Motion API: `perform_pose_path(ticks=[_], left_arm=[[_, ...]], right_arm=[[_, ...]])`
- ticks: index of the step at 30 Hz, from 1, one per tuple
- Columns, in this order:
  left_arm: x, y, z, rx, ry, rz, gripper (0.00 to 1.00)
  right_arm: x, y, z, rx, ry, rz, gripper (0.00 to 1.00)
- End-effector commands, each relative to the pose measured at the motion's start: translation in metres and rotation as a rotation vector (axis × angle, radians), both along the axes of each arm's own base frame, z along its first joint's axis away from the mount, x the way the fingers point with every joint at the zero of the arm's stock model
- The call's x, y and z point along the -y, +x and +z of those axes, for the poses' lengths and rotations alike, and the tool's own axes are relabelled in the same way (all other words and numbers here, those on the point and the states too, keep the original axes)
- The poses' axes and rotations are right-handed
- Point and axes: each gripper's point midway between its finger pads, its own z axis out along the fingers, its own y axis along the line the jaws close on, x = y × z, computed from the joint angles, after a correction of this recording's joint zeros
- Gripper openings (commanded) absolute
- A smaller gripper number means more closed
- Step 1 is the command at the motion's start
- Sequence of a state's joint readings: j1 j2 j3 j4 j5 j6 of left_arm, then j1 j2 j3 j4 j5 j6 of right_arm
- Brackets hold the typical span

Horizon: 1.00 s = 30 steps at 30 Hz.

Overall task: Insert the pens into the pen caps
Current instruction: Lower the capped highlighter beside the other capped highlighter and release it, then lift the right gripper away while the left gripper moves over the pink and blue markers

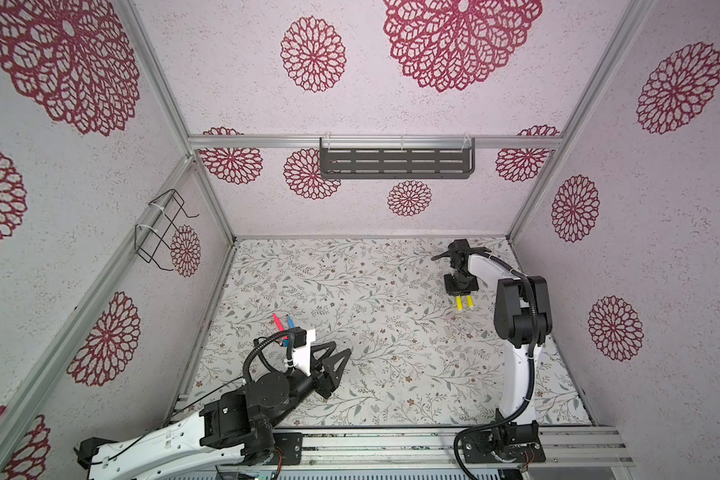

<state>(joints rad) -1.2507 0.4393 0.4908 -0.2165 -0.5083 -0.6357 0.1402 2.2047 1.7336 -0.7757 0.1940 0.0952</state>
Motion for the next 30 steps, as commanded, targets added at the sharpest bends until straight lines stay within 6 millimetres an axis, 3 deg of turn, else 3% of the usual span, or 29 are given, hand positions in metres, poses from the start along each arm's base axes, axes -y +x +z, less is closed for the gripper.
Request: perform_pose_path(ticks=[1, 8, 12, 17, 23, 27, 30], left_arm=[[0.0, -0.001, 0.003, 0.006, 0.013, 0.003, 0.52], [0.001, 0.001, -0.001, -0.012, 0.038, 0.013, 0.52], [0.001, 0.003, -0.004, -0.019, 0.053, 0.029, 0.52], [0.001, 0.008, -0.008, -0.038, 0.095, 0.064, 0.52], [-0.027, 0.033, -0.043, -0.172, 0.227, 0.299, 0.59], [-0.033, 0.048, -0.065, -0.298, 0.239, 0.346, 0.6], [-0.039, 0.06, -0.075, -0.361, 0.219, 0.363, 0.64]], right_arm=[[0.009, 0.004, 0.008, 0.01, -0.048, -0.006, 0.07], [0.01, 0.004, 0.021, 0.037, -0.069, -0.009, 0.3], [0.007, 0.007, 0.046, 0.103, -0.09, -0.011, 0.42], [0.0, 0.008, 0.09, 0.191, -0.086, -0.007, 0.43], [-0.039, -0.003, 0.155, 0.34, -0.013, 0.056, 0.44], [-0.082, -0.024, 0.167, 0.395, 0.112, 0.144, 0.45], [-0.103, -0.038, 0.169, 0.416, 0.195, 0.171, 0.45]])
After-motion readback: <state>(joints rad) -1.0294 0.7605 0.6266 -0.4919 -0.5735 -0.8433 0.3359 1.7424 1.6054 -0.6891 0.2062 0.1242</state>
